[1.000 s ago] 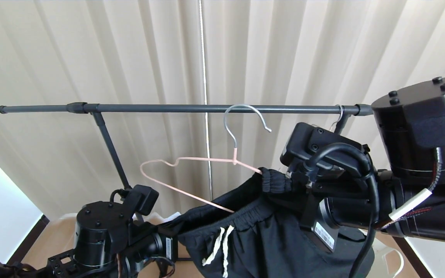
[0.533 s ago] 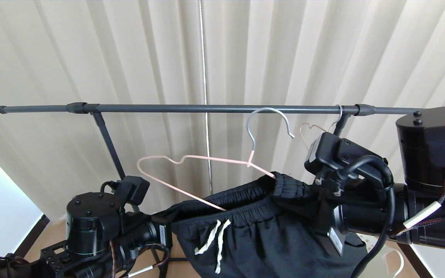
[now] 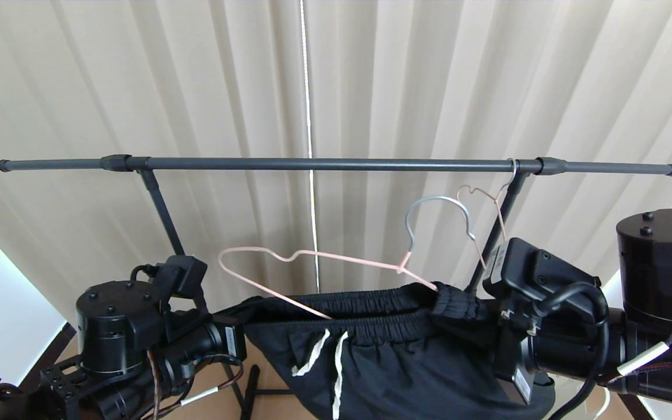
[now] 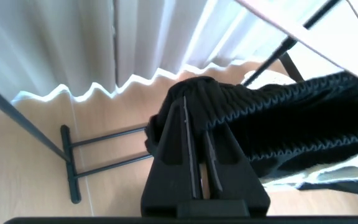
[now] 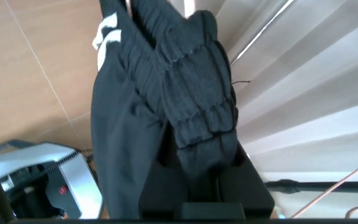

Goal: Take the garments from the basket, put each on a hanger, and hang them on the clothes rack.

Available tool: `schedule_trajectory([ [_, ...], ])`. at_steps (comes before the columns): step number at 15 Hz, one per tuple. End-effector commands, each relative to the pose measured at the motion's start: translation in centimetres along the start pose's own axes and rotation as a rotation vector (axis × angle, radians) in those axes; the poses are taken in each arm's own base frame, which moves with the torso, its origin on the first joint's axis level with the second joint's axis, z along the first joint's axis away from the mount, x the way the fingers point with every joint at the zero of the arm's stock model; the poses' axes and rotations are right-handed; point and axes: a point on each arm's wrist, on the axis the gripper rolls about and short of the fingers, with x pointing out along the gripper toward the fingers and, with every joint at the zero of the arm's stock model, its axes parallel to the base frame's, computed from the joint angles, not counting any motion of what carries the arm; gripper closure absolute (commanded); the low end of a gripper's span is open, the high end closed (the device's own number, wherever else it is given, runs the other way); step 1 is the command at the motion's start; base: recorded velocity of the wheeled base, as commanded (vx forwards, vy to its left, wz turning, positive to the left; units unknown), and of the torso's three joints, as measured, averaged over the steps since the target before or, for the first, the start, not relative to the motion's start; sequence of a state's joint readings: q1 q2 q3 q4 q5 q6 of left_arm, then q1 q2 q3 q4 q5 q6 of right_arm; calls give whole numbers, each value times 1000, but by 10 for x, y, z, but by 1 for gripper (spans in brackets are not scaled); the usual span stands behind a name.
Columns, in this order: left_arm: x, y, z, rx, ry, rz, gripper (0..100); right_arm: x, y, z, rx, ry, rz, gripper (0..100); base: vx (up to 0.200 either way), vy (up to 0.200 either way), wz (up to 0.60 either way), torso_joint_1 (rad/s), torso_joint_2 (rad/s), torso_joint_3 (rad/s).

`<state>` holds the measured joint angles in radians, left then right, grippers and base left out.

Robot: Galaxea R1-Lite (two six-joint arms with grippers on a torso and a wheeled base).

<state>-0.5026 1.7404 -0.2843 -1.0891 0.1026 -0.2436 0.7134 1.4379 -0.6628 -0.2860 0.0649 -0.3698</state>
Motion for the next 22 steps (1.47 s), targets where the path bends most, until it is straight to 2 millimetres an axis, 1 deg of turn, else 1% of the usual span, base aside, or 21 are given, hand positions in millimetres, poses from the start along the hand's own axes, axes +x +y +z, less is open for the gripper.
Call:
schedule_trajectory([
  [1, 1, 5, 4, -10, -14, 20, 100, -1, 2, -4, -28, 13, 5, 100, 0, 0, 0, 0, 0, 0],
  [4, 2, 14, 6, -5, -22, 55, 100, 1, 3, -14, -93, 50, 12, 100, 0, 0, 0, 0, 0, 0],
  [7, 4, 18, 8, -10, -27, 71, 100, 2, 1, -17, -116, 62, 6, 100, 0, 0, 0, 0, 0, 0],
  [11, 6, 22, 9, -6, -31, 85, 100, 5, 4, -26, -181, 100, 28, 100, 0, 0, 0, 0, 0, 0],
  [16, 4, 23, 15, 75, -46, 97, 100, 18, 6, -34, -186, 164, 56, 100, 0, 0, 0, 0, 0, 0],
  [18, 2, 23, 18, 113, -37, 100, 100, 26, -2, -40, -167, 198, 42, 100, 0, 0, 0, 0, 0, 0],
  [20, 2, 24, 26, 137, -11, 114, 100, 31, -7, -44, -166, 223, 34, 100, 0, 0, 0, 0, 0, 0],
  [22, -4, 21, 47, 141, 9, 121, 100, 35, -12, -46, -158, 235, 22, 100, 0, 0, 0, 0, 0, 0],
])
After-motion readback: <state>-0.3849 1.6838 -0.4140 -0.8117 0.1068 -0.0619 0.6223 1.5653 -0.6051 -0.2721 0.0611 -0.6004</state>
